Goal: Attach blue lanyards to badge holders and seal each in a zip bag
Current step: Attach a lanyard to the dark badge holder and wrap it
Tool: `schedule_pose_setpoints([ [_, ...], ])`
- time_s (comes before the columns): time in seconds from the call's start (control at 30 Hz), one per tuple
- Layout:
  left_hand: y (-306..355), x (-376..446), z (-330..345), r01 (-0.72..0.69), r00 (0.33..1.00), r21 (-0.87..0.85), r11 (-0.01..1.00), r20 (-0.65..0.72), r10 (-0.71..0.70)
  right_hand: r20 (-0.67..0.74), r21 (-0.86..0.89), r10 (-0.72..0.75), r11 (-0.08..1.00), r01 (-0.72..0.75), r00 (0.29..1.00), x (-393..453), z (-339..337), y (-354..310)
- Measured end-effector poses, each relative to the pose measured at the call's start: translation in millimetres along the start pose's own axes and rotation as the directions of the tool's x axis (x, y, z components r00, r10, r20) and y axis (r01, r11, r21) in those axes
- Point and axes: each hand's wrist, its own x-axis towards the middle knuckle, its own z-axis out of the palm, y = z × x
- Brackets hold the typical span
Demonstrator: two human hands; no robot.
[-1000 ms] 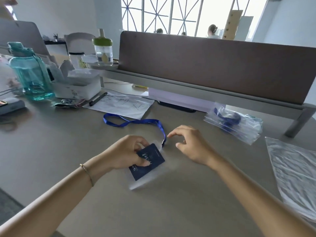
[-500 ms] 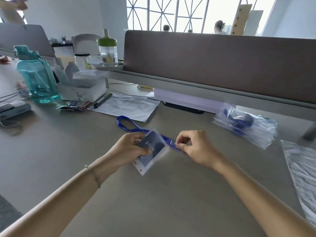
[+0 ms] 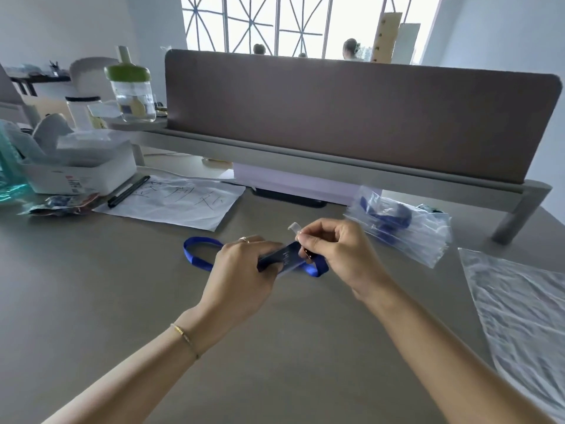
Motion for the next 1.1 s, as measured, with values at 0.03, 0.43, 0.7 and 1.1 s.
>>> schedule_pose_setpoints([
  [0.03,-1.1,-0.6,-1.1,-0.005,1.000,-0.003,1.000,-0.021,0.005,0.004,0.011,0.011,1.000,-0.011,1.000,-0.3,0.8,0.3],
  [0.43,-4.5,-9.1,-9.4,-0.050,0.989,-0.017,0.999,-0.139,0.047,0.134,0.022,0.087,0.996,-0.091,0.987,-4.0,17.1,5.1],
  [0.7,-3.2,-3.8,-20.6,0.126,0.971,-0.288,0.949,-0.162,-0.178,0.285,-0.028,0.173,0.985,-0.173,0.943,-6.8,20.6,2.0],
  [1.1,-20.9,9.4,-31.5,0.479,0.772,-0.851,0.217,0.291,-0.565,0.459,-0.182,0.229,0.970,-0.161,0.859,-13.8,23.7,5.9],
])
